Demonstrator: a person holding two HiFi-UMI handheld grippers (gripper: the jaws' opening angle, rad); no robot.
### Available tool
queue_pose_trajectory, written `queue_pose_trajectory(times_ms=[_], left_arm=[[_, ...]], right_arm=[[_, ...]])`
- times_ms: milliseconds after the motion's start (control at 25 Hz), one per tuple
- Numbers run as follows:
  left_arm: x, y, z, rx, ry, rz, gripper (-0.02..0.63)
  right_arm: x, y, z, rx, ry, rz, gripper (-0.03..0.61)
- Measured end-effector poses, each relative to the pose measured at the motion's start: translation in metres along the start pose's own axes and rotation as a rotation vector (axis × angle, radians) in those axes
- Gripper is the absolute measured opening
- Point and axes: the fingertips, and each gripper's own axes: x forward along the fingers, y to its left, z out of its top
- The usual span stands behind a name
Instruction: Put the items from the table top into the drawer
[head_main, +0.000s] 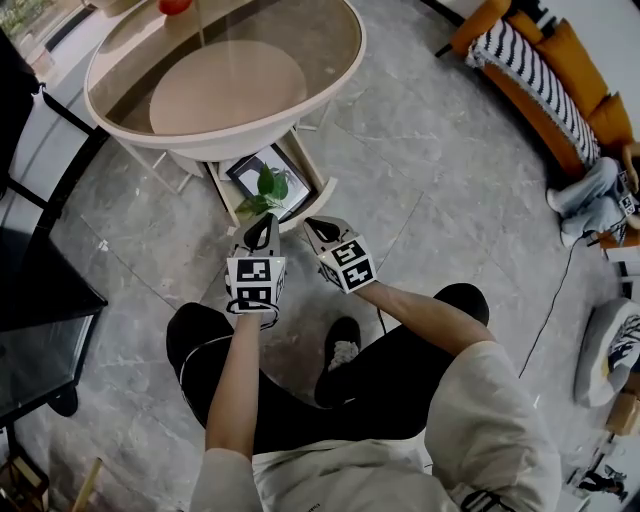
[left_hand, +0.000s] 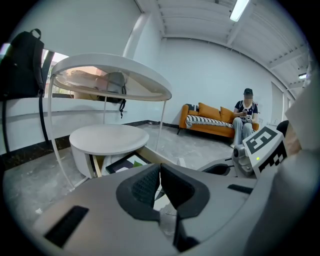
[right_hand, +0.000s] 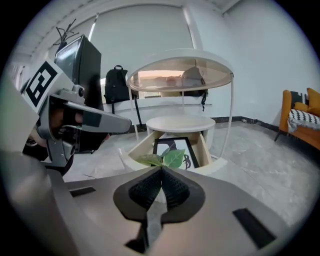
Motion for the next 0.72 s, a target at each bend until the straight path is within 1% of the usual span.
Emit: queue_pose_trajectory(times_ms=[120,280,360,480,720], left_arm=[[0.0,-0.01,-0.015,-0.016,0.019,-0.015,0.023],[-0.002,-0.015,-0.028,-0.029,0.037,-0.017,0.023],[-0.001,-0.014,-0.032,-0.024,0.048,-0.014,0.023],[0.0,-0.01,-0.032,-0.013,0.049,-0.012,0.023],[-0.008,0.008,-0.02,-0.017,0.035,0.023,0.023]], right_arm=[[0.001,0.004,-0.022,-0.014,0.048,0.004,0.034],[0.008,0.002,-0.042,0.017,0.118,-0.001,0.034],[0.015,0.001,-0.042,0.051,0.128,-0.013,0.034],[0.026,-0.003,-0.041,0.109,0.113,-0.048,0.034],[0.043,-0.006,-0.031,0.096,0.112,-0.051,0.035]])
